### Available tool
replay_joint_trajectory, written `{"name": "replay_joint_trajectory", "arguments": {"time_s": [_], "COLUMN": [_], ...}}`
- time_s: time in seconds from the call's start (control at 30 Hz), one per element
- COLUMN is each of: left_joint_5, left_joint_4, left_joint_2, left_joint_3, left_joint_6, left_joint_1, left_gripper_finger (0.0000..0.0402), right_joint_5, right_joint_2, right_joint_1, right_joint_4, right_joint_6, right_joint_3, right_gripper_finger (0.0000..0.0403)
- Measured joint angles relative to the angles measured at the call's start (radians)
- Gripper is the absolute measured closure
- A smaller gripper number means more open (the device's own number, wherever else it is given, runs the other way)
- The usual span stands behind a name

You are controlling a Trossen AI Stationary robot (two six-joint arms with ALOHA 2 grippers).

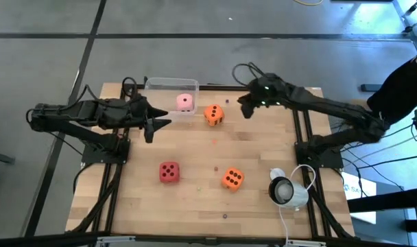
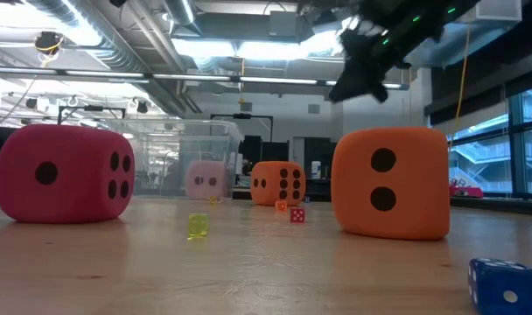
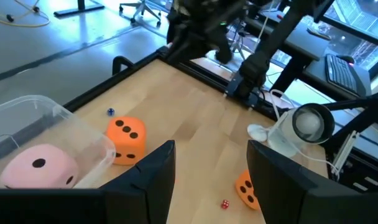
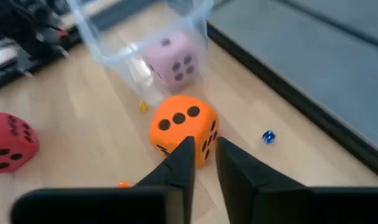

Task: Pick & Place Dice
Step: Put the small red die into the transparent bin

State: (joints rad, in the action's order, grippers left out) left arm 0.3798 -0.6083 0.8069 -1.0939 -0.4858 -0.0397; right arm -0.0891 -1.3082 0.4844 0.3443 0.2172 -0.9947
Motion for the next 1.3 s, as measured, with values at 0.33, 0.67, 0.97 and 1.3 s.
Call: {"name": "replay_joint_trajectory", "arguments": {"time_s": [0.33,0.67,0.97,1.3], "left_joint_5": [-0.005,-0.014,-0.014,-0.015], "left_joint_4": [0.008,0.018,0.051,0.069], "left_joint_2": [0.031,0.044,0.044,0.044], "left_joint_3": [0.000,0.000,0.000,0.000], "left_joint_6": [-0.028,-0.054,-0.037,-0.024], "left_joint_1": [0.000,0.000,0.000,0.000], "left_gripper_finger": [0.0212,0.0212,0.0212,0.0212], "right_joint_5": [0.092,0.082,0.033,-0.035], "right_joint_2": [-0.359,-0.641,-0.756,-0.758], "right_joint_1": [0.041,0.043,0.054,0.045], "right_joint_4": [0.050,0.430,0.668,0.694], "right_joint_6": [0.301,0.264,0.246,-0.129], "right_joint_3": [-0.277,-0.646,-0.745,-0.745], "right_gripper_finger": [0.0247,0.0296,0.0233,0.0136]}}
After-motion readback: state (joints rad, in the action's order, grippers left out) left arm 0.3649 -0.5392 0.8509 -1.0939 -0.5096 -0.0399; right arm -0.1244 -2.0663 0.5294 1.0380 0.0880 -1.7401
